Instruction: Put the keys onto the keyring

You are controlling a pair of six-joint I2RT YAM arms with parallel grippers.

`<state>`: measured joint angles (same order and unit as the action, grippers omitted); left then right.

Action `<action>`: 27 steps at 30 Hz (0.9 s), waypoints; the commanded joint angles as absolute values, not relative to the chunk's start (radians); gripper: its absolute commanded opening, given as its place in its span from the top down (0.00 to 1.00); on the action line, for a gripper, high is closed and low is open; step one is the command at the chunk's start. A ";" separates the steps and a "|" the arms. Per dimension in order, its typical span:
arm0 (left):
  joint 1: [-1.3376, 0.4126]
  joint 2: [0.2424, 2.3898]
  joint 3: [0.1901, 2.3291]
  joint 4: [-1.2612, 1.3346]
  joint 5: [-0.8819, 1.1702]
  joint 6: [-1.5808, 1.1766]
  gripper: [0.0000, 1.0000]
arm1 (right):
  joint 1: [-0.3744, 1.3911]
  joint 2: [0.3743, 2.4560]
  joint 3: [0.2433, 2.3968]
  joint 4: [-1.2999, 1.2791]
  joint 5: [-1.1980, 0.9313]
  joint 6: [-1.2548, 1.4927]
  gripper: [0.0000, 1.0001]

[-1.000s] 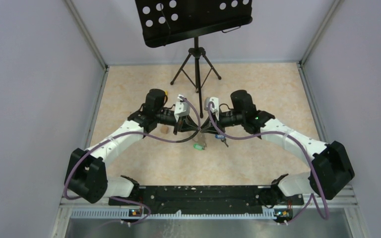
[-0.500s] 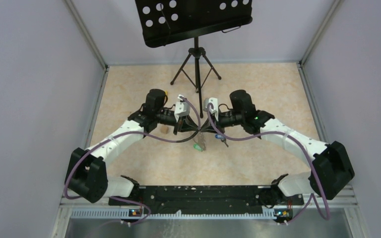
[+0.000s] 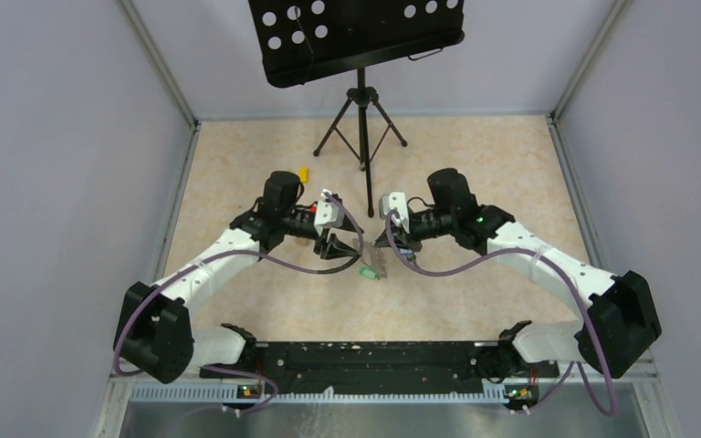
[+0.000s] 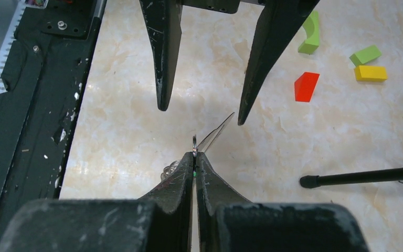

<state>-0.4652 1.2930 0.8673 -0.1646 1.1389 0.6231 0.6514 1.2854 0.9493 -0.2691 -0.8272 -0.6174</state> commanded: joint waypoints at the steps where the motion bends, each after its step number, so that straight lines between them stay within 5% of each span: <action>1: -0.463 1.252 0.794 -0.019 1.197 0.628 0.42 | 0.647 1.238 0.944 -0.265 -0.891 -0.717 1.00; 13: -0.465 1.256 0.708 0.299 1.252 0.426 0.68 | 0.646 1.259 0.941 -0.164 -0.916 -0.574 1.00; 27: -0.465 1.258 0.696 0.397 1.252 0.368 0.80 | 0.615 1.315 0.923 0.034 -0.973 -0.313 1.00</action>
